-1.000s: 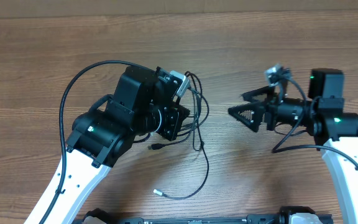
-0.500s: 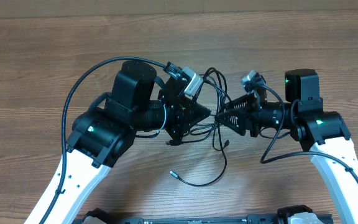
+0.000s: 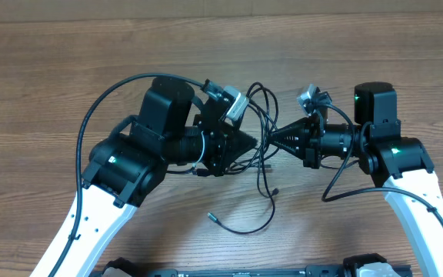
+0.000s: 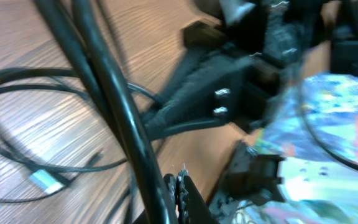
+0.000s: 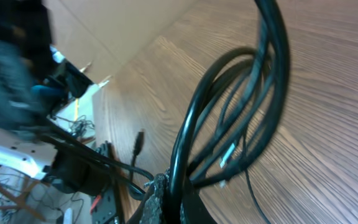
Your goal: Untangle cables
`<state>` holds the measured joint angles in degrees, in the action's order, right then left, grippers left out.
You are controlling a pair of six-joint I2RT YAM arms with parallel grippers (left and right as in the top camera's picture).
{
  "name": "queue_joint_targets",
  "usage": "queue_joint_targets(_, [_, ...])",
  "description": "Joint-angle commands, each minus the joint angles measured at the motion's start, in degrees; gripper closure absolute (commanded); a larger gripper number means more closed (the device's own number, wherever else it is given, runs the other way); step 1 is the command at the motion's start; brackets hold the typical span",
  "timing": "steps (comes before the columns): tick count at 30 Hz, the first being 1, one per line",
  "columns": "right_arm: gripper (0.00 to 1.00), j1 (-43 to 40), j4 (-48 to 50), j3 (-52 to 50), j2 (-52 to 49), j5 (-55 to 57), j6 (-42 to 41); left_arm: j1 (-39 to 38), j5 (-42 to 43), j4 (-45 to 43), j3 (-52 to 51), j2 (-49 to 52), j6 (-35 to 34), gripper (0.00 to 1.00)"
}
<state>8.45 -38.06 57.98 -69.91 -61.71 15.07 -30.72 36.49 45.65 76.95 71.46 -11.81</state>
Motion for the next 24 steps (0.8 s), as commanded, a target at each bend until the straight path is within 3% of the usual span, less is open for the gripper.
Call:
queue_joint_targets(1, [0.96, 0.22, 1.01, 0.92, 0.37, -5.84, 0.42, -0.07, -12.9, 4.33, 1.05, -0.42, -0.2, 0.92])
queue_joint_targets(4, [0.96, 0.22, 2.23, 0.92, 0.37, -8.28, 0.42, -0.07, -27.96, 10.88, 1.05, 0.72, -1.2, 0.91])
queue_joint_targets(5, [0.96, 0.22, 2.97, 0.92, 0.37, -9.55, 0.39, -0.04, -34.88, 14.34, 1.05, 1.66, -4.52, 0.92])
queue_joint_targets(9, [0.96, 0.17, 4.5, 0.92, 0.37, -11.72, -0.09, -0.04, -47.23, 21.68, 1.05, 5.79, -14.62, 0.96])
queue_joint_targets(24, [0.96, -0.9, 15.67, 0.92, 0.42, -20.41, -2.62, -0.04, -49.99, 24.48, 1.05, 21.92, -23.15, 0.96])
